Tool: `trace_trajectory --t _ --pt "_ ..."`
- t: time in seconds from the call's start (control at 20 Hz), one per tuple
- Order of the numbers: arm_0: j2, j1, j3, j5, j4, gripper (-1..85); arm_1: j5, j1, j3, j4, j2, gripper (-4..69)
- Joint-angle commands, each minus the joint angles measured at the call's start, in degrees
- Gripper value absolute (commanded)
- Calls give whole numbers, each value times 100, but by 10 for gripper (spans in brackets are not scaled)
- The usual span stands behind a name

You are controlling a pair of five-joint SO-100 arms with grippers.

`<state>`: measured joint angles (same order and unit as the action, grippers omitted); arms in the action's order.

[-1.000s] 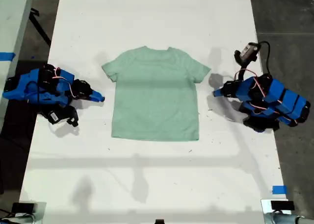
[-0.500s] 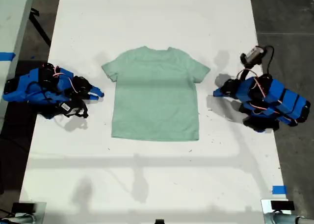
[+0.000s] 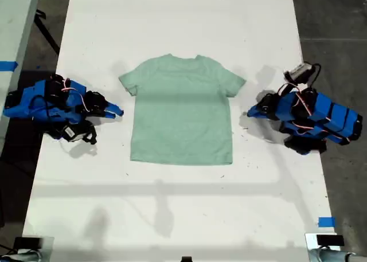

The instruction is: Fold t-shirt

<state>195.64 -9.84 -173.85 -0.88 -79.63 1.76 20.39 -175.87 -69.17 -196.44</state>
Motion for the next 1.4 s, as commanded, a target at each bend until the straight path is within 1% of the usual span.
trace_trajectory --t 0.0,0.05,0.1,0.25,0.4,0.55,0.7,0.75,0.9,0.95,1.25,1.35 --pt "35 176 53 -158 79 0 -202 -185 105 281 0 -11" --pt "35 44 158 -149 88 0 -202 -229 123 281 0 -11" --pt "35 132 255 -149 229 0 -220 -264 193 272 0 -11" --pt "0 246 387 79 782 0 -220 -290 694 -35 9 -10" --pt "-571 62 1195 114 800 0 -598 -202 1564 -70 826 -10" --pt "-2382 -114 2619 -202 905 0 -1125 -9 2892 35 2681 -10" --pt "-3823 -457 3735 -580 1002 0 -1793 483 4113 -158 4025 -10" --pt "-4289 -650 4175 -791 879 0 -2004 694 4465 -299 4351 -10" --pt "-5607 -1318 5643 -1389 185 0 -2619 1187 5599 -729 5256 -10" --pt "-5906 -1547 5977 -1564 44 0 -2804 1345 5950 -853 5537 -10" --pt "-7110 -2856 7014 -2417 -492 0 -3894 2118 7910 -1591 7040 -10" --pt "-7339 -3059 7031 -2584 -501 0 -4184 2285 8288 -1749 7383 -10"
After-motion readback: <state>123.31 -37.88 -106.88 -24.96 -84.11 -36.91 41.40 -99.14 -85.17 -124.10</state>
